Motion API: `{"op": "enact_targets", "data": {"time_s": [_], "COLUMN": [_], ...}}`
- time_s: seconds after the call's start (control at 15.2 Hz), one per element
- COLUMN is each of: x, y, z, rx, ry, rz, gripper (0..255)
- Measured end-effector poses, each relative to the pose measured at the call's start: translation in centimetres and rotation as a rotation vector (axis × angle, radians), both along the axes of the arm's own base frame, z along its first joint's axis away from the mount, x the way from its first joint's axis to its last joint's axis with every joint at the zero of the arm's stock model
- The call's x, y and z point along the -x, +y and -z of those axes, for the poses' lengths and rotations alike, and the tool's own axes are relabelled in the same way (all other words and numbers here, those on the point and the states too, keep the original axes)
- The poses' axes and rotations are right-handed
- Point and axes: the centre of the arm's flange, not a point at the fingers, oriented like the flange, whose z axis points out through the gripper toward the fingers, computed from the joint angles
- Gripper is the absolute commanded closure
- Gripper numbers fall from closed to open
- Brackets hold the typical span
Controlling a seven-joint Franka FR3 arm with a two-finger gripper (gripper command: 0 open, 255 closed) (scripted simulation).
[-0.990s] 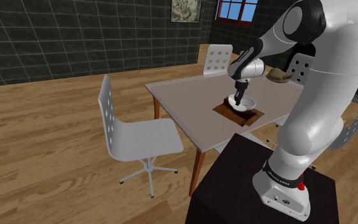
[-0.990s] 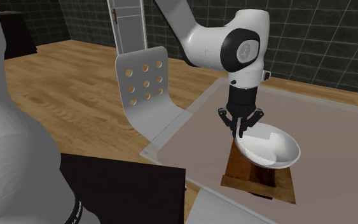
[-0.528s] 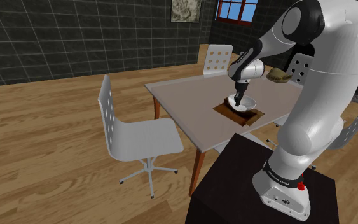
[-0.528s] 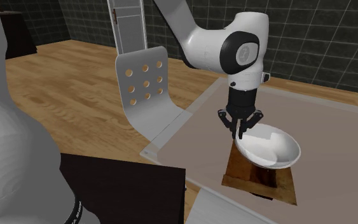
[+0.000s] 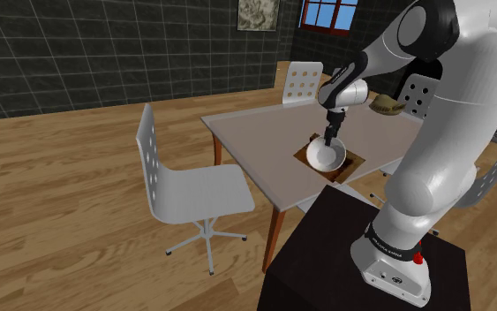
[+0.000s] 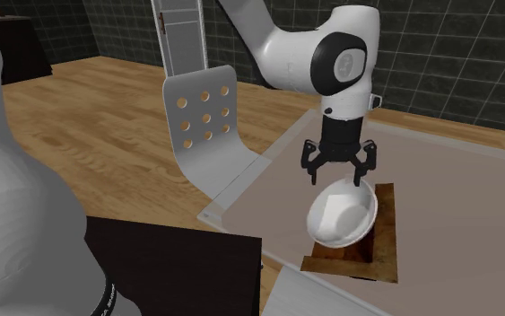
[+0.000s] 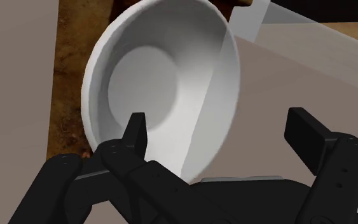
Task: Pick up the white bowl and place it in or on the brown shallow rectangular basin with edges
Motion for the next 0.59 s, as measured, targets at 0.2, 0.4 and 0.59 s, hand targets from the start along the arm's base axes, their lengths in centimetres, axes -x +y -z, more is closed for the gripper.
{"op": "enact_targets", "data": {"time_s": [0.2, 0.4, 0.59], "x": [-0.3, -0.5, -0.5], "y": [0.2, 0.1, 0.0], "z": [-2.8, -3.3, -3.4], "rx": [0.0, 0.0, 0.0], "ry": [-0.001, 0.0, 0.0], "rz": [0.0, 0.0, 0.0], "gripper": [0, 0, 0]}}
